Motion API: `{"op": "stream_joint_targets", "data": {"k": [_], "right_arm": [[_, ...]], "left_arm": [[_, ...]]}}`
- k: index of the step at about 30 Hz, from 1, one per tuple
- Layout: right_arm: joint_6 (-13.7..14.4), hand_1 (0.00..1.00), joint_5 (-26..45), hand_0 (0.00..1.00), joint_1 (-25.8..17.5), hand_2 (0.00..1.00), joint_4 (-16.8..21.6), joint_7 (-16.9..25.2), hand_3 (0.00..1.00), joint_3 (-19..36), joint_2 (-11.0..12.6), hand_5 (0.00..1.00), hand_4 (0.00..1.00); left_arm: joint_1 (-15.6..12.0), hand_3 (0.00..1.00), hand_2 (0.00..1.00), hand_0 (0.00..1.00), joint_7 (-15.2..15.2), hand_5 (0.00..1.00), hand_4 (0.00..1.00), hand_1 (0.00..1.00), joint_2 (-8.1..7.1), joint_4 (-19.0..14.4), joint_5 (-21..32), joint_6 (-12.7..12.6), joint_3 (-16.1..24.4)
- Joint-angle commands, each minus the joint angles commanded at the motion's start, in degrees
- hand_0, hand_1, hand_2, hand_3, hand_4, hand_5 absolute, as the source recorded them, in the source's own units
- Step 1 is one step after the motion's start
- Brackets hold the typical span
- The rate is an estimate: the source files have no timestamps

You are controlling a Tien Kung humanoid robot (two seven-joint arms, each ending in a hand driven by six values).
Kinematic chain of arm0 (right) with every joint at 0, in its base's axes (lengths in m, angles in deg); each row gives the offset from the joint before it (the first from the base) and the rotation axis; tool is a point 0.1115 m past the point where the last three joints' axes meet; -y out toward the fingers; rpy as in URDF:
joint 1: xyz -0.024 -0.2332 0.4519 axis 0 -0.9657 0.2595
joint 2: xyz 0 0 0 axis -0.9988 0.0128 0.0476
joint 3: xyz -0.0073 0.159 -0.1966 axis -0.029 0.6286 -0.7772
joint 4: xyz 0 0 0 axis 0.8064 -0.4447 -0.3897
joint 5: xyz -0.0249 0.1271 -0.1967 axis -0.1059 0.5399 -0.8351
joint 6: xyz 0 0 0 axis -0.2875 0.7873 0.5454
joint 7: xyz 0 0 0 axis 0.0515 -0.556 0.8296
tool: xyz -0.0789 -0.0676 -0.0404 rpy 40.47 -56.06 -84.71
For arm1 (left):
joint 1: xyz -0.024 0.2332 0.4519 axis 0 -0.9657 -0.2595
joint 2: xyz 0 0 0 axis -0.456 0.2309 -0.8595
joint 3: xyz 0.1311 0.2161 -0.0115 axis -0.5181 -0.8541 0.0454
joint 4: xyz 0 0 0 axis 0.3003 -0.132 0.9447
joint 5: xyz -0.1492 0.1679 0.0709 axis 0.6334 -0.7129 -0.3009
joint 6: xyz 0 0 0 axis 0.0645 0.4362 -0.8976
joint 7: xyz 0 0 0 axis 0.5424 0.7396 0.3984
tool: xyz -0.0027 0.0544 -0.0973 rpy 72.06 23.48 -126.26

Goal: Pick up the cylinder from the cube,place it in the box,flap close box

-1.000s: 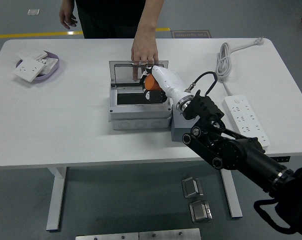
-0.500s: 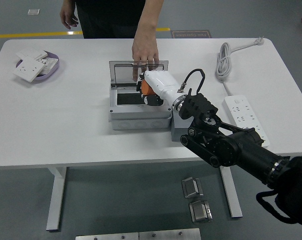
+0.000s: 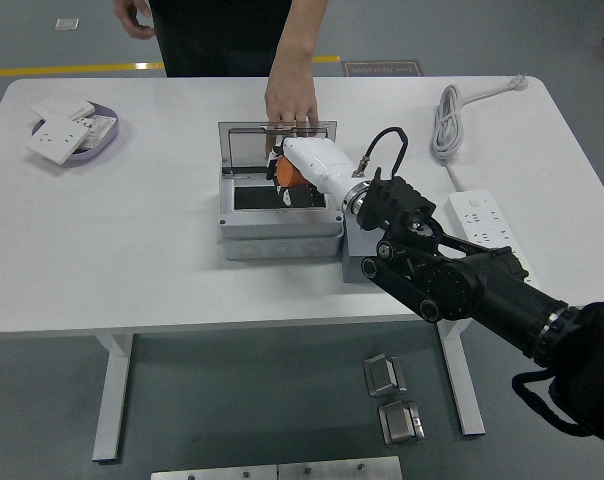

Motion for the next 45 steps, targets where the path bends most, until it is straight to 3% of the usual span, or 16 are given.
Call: {"op": "stream_joint_targets", "data": {"k": [1, 6, 7, 12, 13, 20, 26, 32, 38, 45], "right_arm": [[0.09, 0.721, 0.13, 0.807, 0.04, 0.723, 0.0, 0.05, 0.704, -0.11, 0.0, 0.239, 0.619], [0.49, 0.721, 0.58, 0.807, 0.01, 0.723, 0.17, -0.16, 0.704, -0.46, 0.0, 0.239, 0.619], [0.55, 0.736, 0.81, 0.833, -0.04, 0.737, 0.22, -0.19, 0.748, -0.53, 0.0, 0.267, 0.691], [0.65, 0.736, 1.4, 0.833, -0.29, 0.737, 0.22, -0.27, 0.748, -0.64, 0.0, 0.267, 0.691], [0.69, 0.735, 1.5, 0.833, -0.35, 0.74, 0.19, -0.26, 0.766, -0.64, 0.0, 0.285, 0.714], [0.81, 0.734, 3.67, 0.834, -0.71, 0.739, 1.2, -0.02, 0.773, -1.09, 0.0, 0.308, 0.728], [-0.18, 0.734, 10.55, 0.834, -0.48, 0.738, 6.69, 0.39, 0.773, -1.37, 0.0, 0.315, 0.73], [-1.74, 0.731, 14.85, 0.832, 3.66, 0.734, 10.71, -0.63, 0.767, 0.99, 0.0, 0.321, 0.731], [-2.62, 0.729, 16.63, 0.821, 8.16, 0.73, 6.44, -0.73, 0.763, 2.72, 0.0, 0.322, 0.729], [-3.16, 0.72, 17.26, 0.817, 9.85, 0.726, 0.44, -0.27, 0.761, 3.6, 0.0, 0.32, 0.724]], "left_arm": [[0.07, 0.593, 0.581, 0.584, -0.03, 0.271, 0.635, 0.628, -0.02, 0.0, -0.14, 0.02, 0.06], [0.26, 0.593, 0.581, 0.584, 0.03, 0.271, 0.635, 0.628, -0.05, 0.0, -0.6, -0.08, 0.33], [0.27, 0.592, 0.581, 0.584, 0.05, 0.272, 0.633, 0.627, -0.07, 0.0, -0.62, -0.12, 0.35], [0.22, 0.592, 0.581, 0.584, 0.08, 0.272, 0.633, 0.627, -0.14, 0.0, -0.51, -0.25, 0.24], [0.23, 0.586, 0.476, 0.584, 0.1, 0.271, 0.628, 0.626, -0.15, 0.0, -0.48, -0.26, 0.19], [0.24, 0.584, 0.468, 0.584, 0.19, 0.274, 0.62, 0.626, -0.03, 0.0, -0.38, -0.32, -0.06], [-0.16, 0.584, 0.481, 0.584, 0.23, 0.268, 0.612, 0.626, 0.27, 0.0, 0.08, -0.46, -0.22], [-0.47, 0.583, 0.49, 0.583, 0.24, 0.263, 0.606, 0.626, 0.42, 0.0, 0.42, -0.53, -0.61], [-0.2, 0.583, 0.493, 0.583, 0.23, 0.251, 0.593, 0.626, 0.18, 0.0, 0.05, -0.51, -0.36], [-0.25, 0.583, 0.495, 0.583, 0.09, 0.244, 0.586, 0.622, 0.08, 0.0, -0.04, -0.52, -0.46]]}}
